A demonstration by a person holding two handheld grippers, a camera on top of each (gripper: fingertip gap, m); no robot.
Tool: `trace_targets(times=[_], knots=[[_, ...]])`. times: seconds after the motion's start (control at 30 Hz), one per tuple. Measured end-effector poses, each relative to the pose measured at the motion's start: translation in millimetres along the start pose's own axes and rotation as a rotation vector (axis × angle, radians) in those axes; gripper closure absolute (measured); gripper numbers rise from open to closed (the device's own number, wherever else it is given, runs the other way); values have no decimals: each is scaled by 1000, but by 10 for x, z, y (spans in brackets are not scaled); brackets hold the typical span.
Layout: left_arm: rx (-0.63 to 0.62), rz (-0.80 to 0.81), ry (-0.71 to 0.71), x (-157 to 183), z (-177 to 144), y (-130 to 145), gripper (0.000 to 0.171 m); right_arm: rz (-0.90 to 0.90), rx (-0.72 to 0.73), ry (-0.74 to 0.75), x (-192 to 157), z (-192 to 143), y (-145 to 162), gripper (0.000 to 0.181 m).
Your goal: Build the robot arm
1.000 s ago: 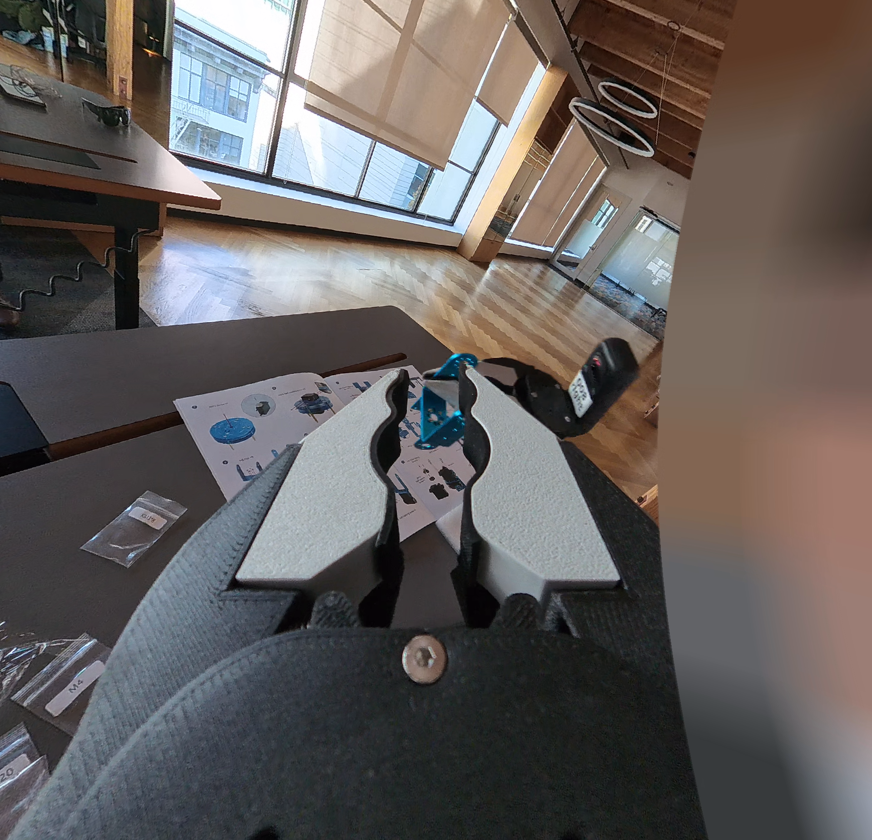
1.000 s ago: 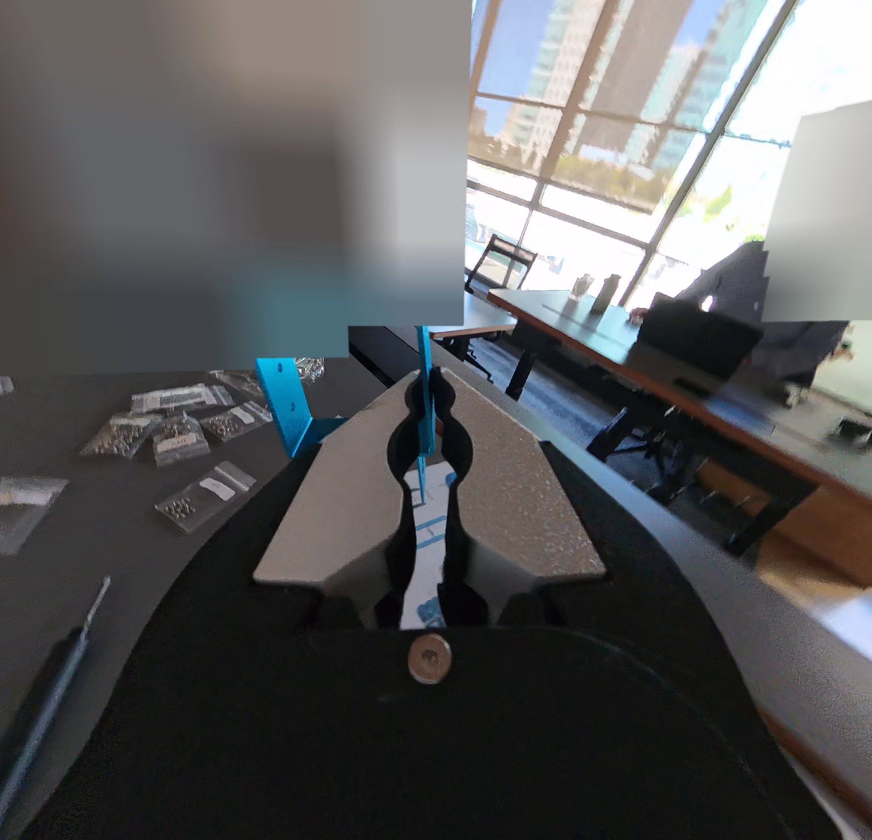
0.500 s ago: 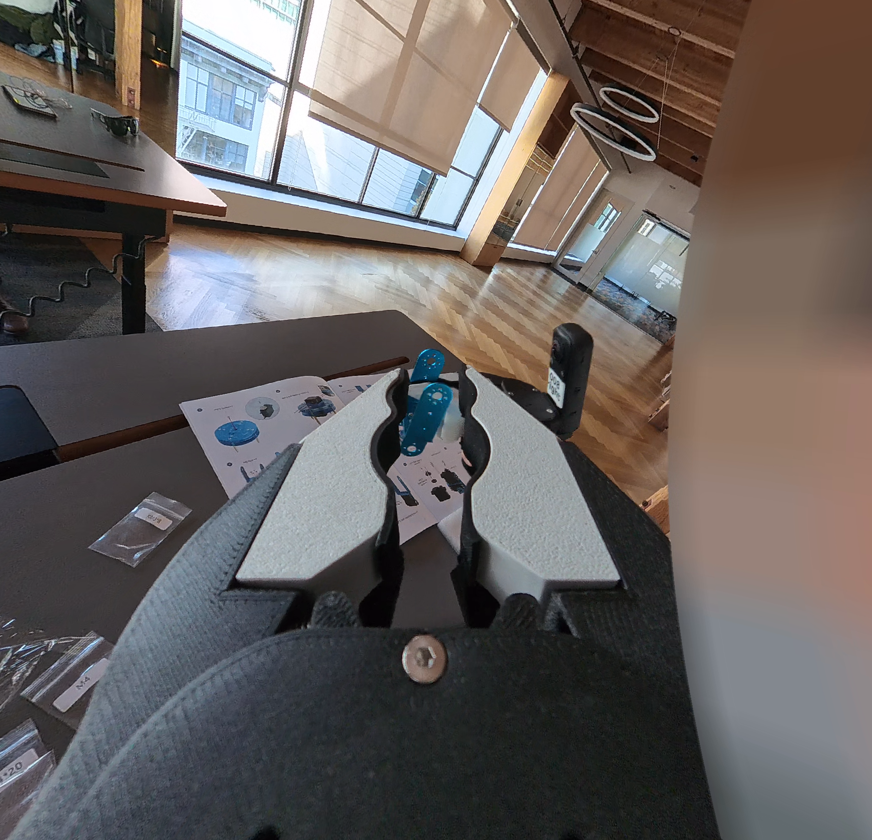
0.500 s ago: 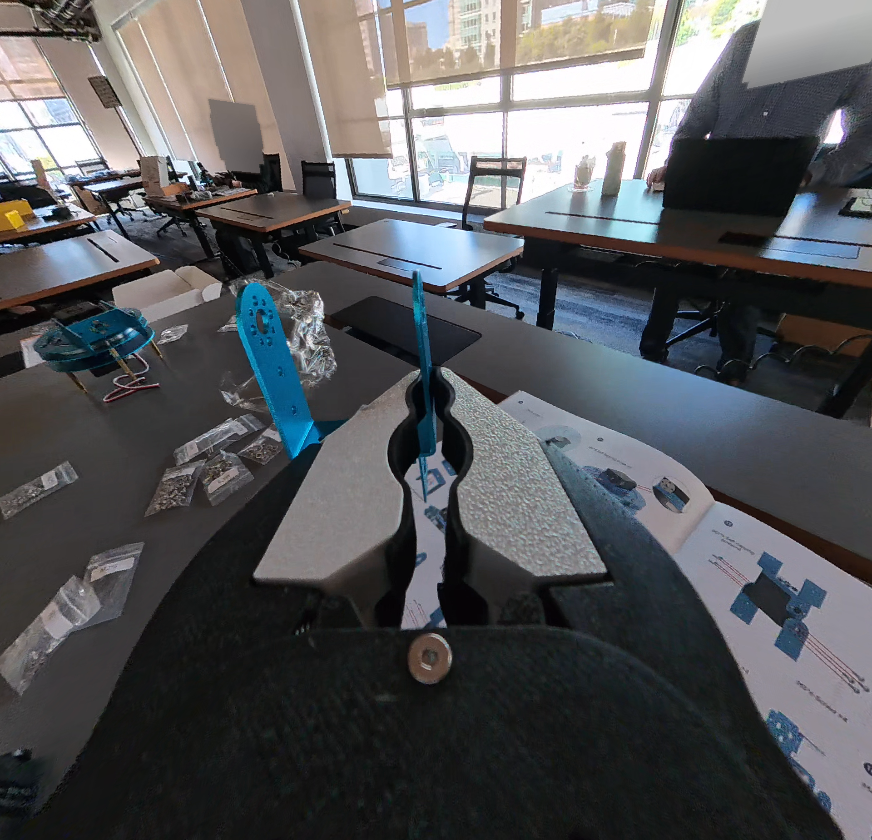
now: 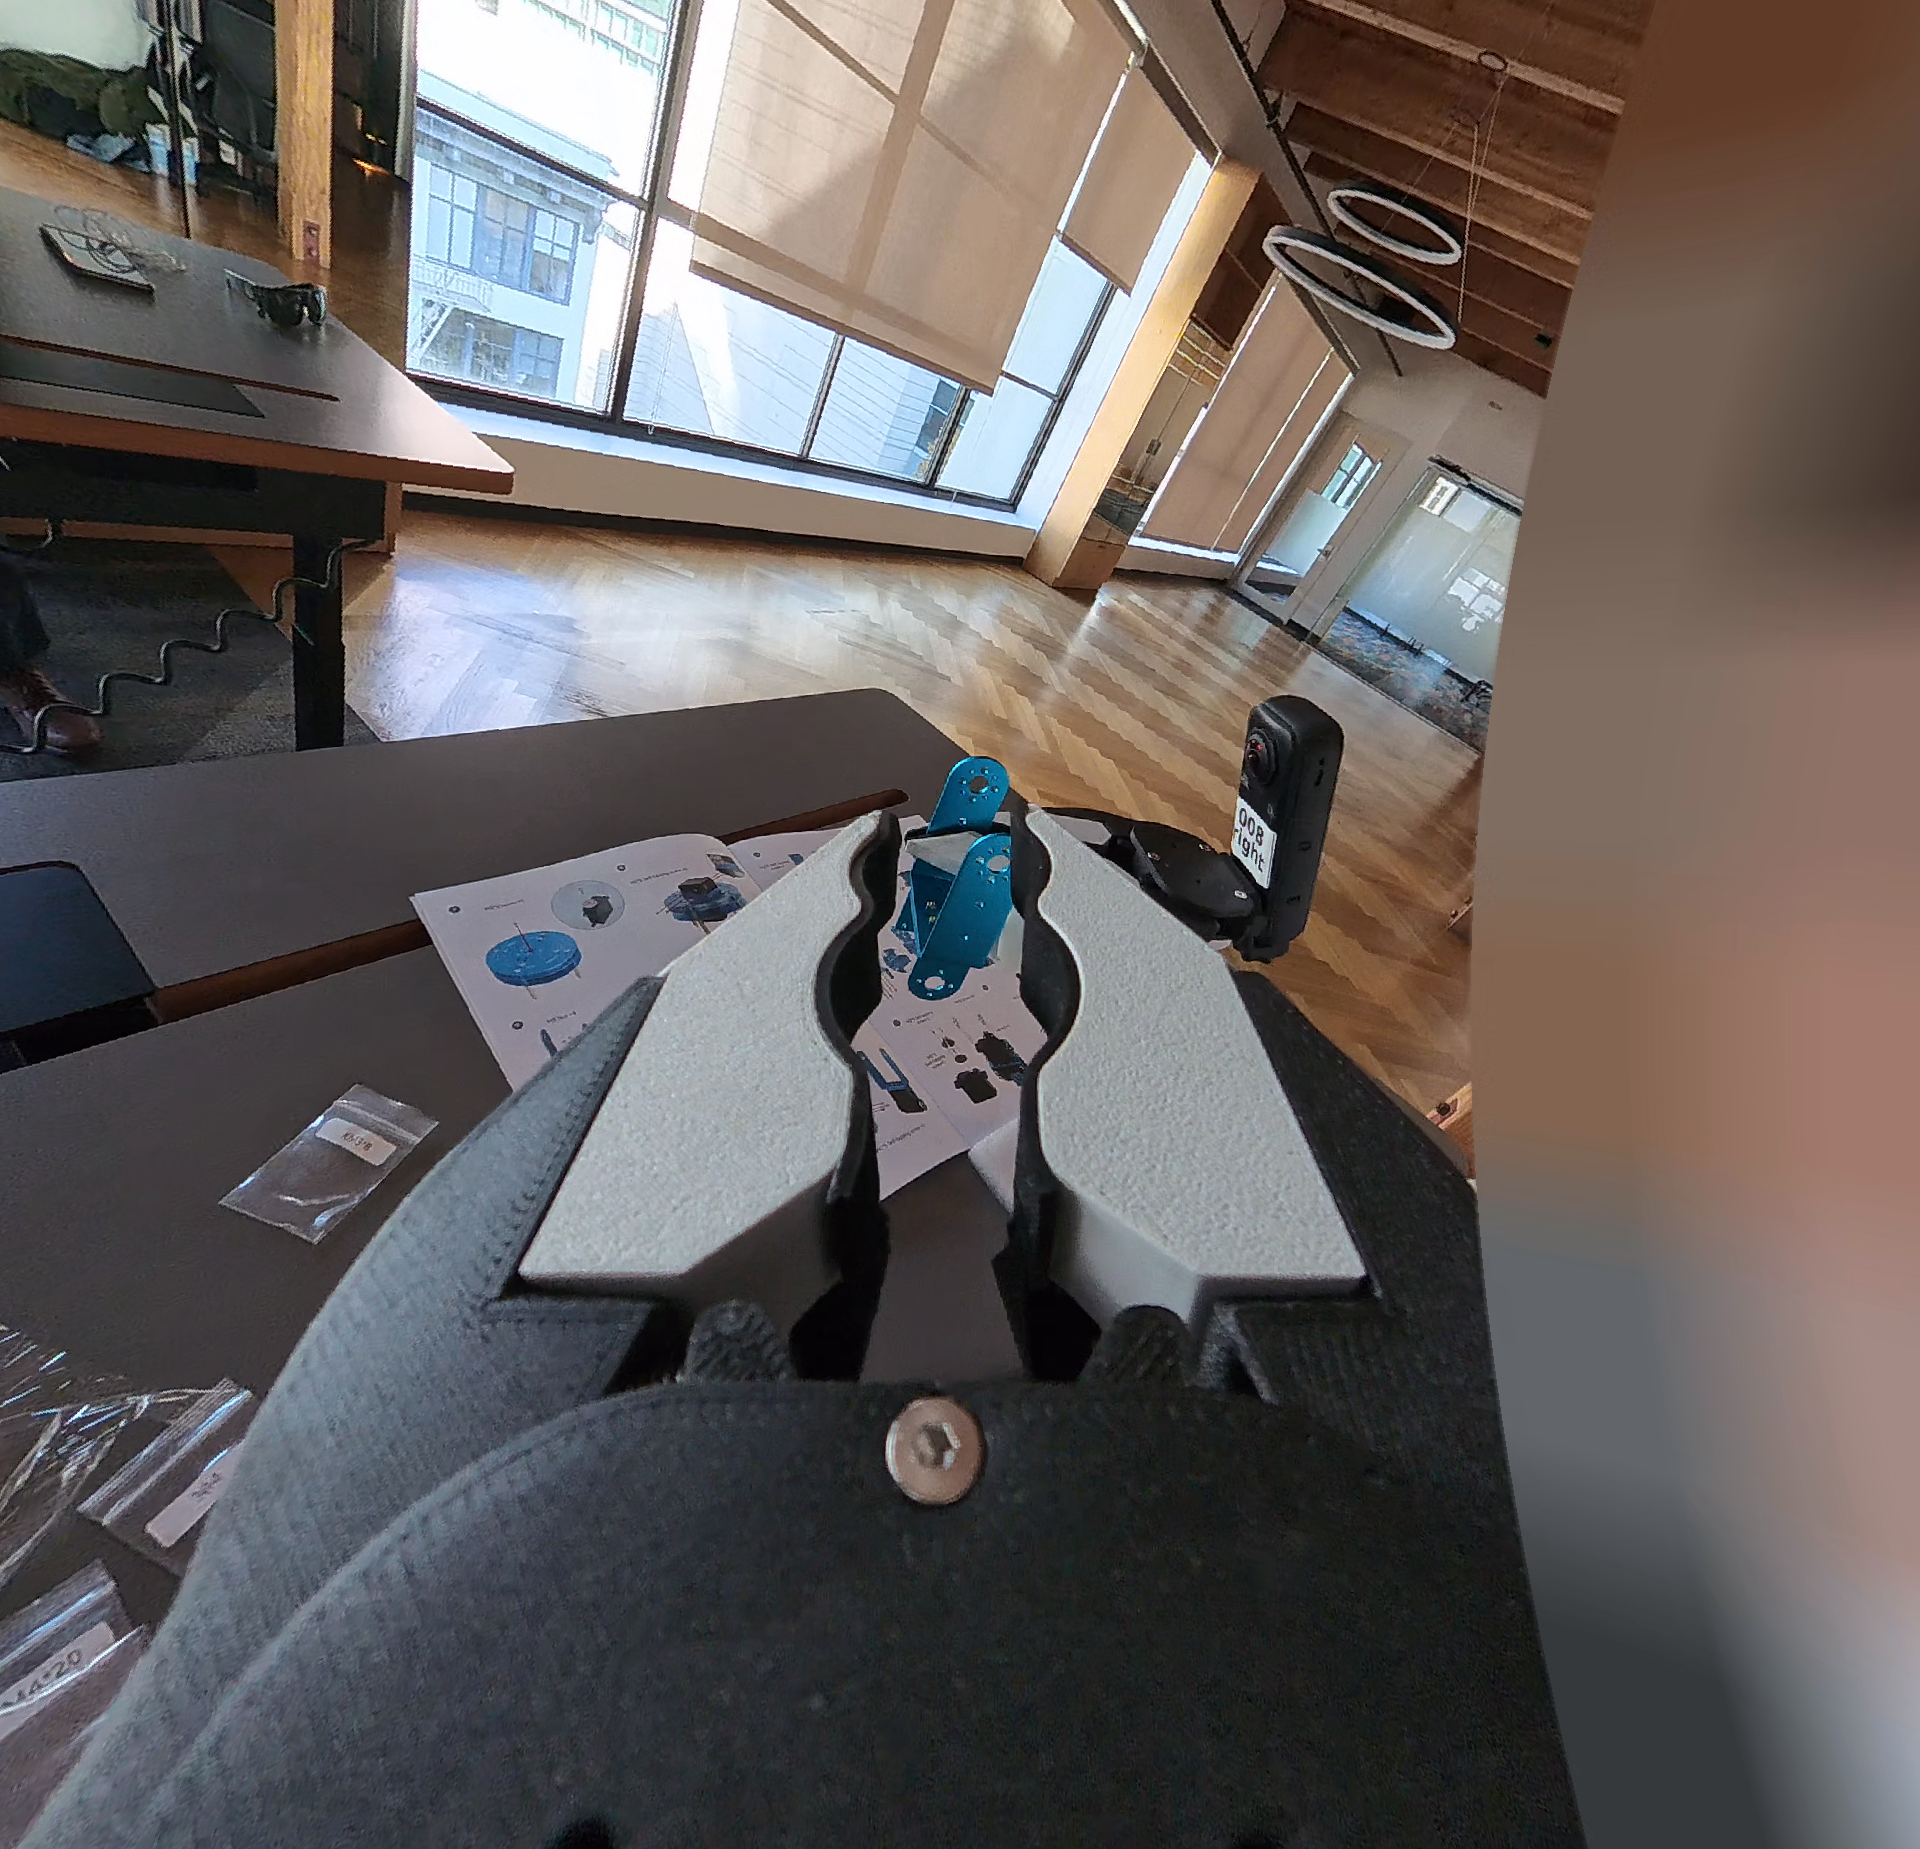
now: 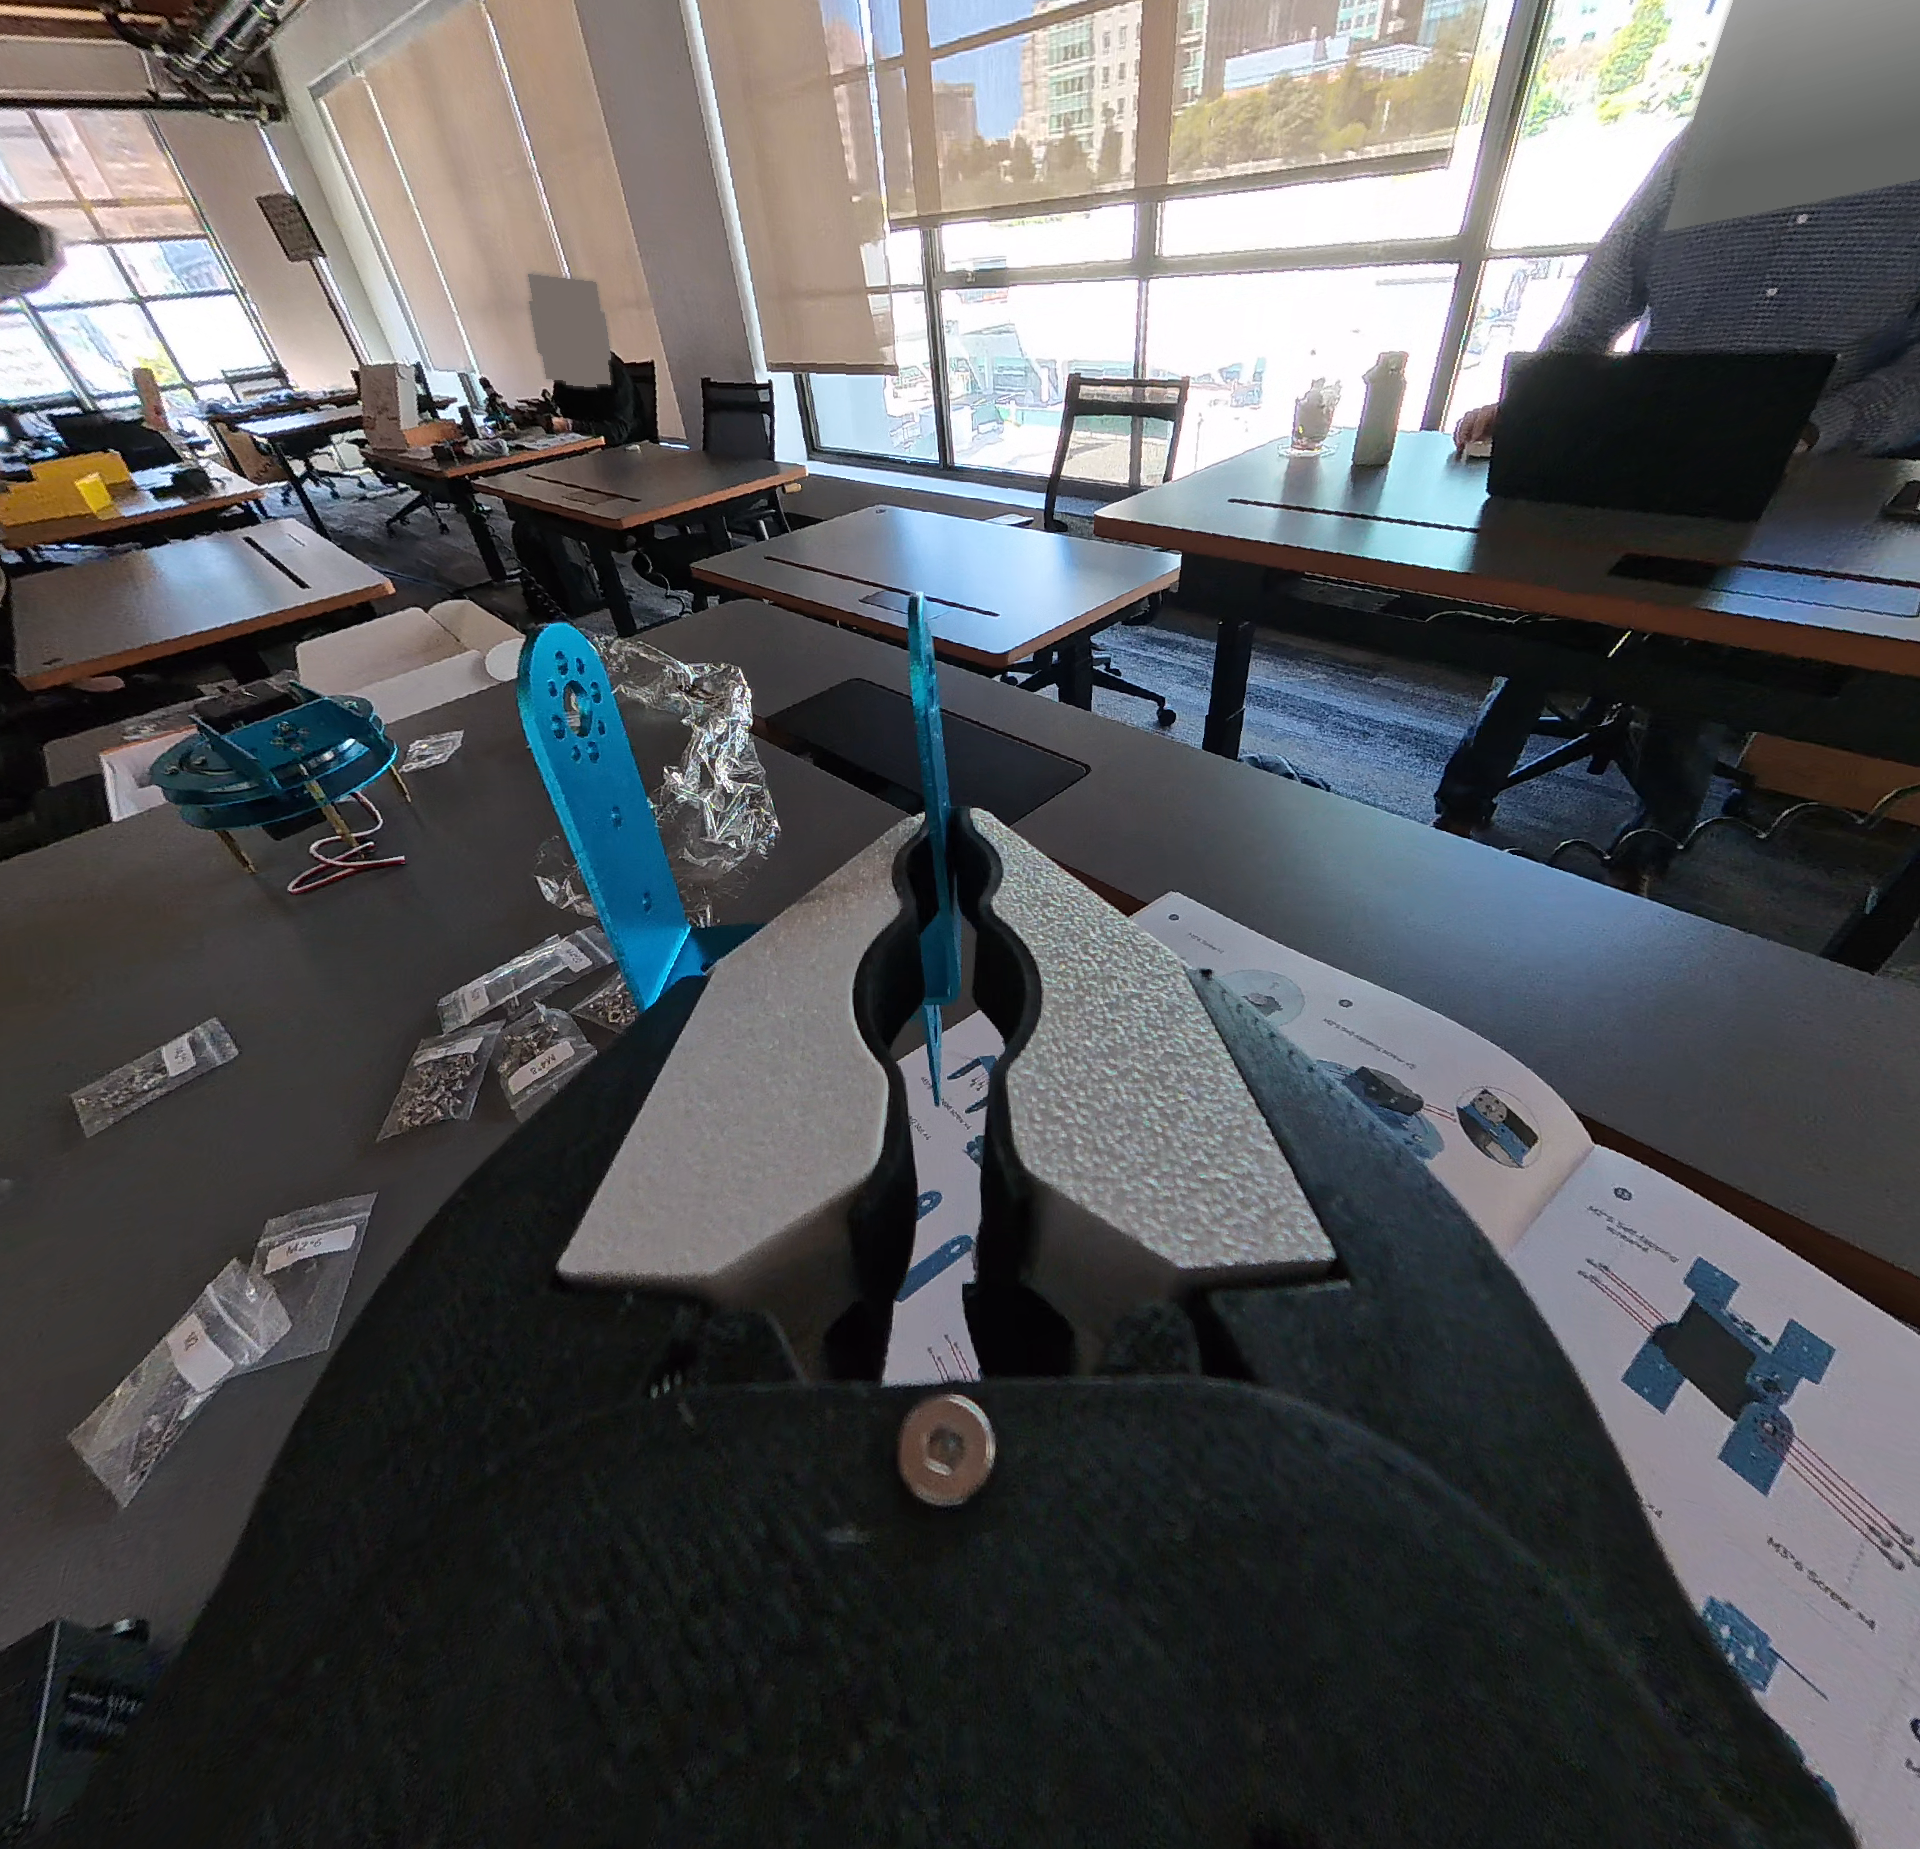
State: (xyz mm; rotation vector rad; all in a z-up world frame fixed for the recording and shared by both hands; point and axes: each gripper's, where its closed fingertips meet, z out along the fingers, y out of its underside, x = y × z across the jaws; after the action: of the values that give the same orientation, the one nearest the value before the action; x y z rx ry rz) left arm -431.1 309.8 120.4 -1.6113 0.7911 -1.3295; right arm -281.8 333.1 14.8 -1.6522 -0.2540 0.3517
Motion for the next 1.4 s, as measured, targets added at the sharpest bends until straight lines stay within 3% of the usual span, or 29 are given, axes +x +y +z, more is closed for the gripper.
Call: trace_targets(times=[1.17,1.4], knots=[[25,35,32,174,-61,-50,151,13,-22,-29,-96,34,77,181],[18,68,51,360,-82,-43,136,114,-14,-91,-278,-11,-24,181]])
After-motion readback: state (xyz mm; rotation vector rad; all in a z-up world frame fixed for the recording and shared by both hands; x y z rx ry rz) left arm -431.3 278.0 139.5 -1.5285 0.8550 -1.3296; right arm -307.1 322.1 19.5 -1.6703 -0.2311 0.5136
